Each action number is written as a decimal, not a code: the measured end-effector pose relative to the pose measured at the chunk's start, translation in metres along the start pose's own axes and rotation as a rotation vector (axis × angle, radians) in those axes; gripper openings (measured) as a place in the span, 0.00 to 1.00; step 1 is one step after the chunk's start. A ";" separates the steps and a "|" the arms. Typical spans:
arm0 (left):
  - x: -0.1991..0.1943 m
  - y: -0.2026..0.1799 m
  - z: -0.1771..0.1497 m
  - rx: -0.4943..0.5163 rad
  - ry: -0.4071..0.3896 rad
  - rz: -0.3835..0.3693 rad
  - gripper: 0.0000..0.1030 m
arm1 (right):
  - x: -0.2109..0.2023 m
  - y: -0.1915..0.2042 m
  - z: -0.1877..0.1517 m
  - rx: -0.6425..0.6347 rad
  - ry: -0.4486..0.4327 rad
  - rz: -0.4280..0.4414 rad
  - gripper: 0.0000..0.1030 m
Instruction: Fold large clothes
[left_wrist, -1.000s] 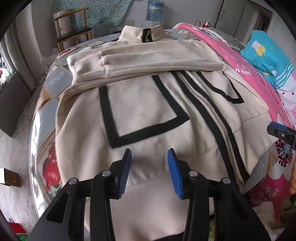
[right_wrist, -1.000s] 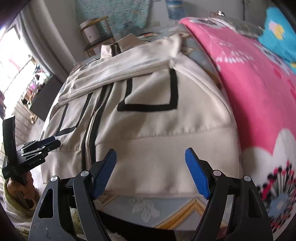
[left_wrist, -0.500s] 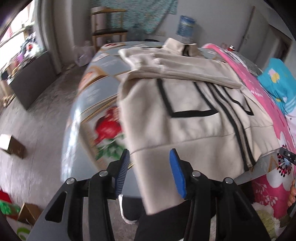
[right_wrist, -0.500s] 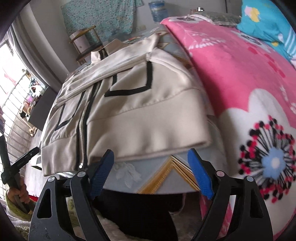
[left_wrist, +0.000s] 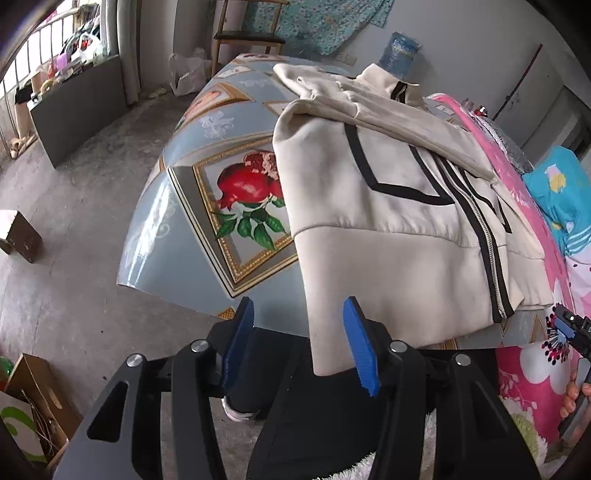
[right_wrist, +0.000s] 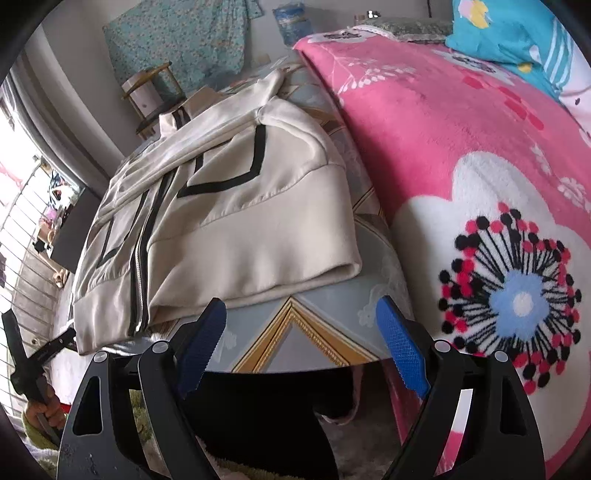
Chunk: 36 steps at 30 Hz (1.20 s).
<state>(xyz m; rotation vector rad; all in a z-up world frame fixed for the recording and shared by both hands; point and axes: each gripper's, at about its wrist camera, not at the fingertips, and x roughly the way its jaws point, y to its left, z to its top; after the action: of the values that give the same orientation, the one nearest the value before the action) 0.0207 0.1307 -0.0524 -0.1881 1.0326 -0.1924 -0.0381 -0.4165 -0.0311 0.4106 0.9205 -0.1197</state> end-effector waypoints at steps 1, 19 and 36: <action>0.001 0.001 0.001 -0.008 0.003 -0.008 0.48 | 0.001 -0.002 0.001 0.009 -0.002 0.003 0.78; 0.019 -0.010 0.005 -0.057 0.093 -0.099 0.35 | 0.025 -0.026 0.019 0.145 -0.053 -0.005 0.27; -0.041 -0.006 0.018 0.080 0.072 -0.008 0.04 | -0.028 -0.013 0.006 0.096 -0.024 0.015 0.04</action>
<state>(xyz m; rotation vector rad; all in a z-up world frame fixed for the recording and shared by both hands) 0.0151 0.1363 -0.0081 -0.1129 1.0939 -0.2489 -0.0541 -0.4325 -0.0094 0.5035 0.8899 -0.1556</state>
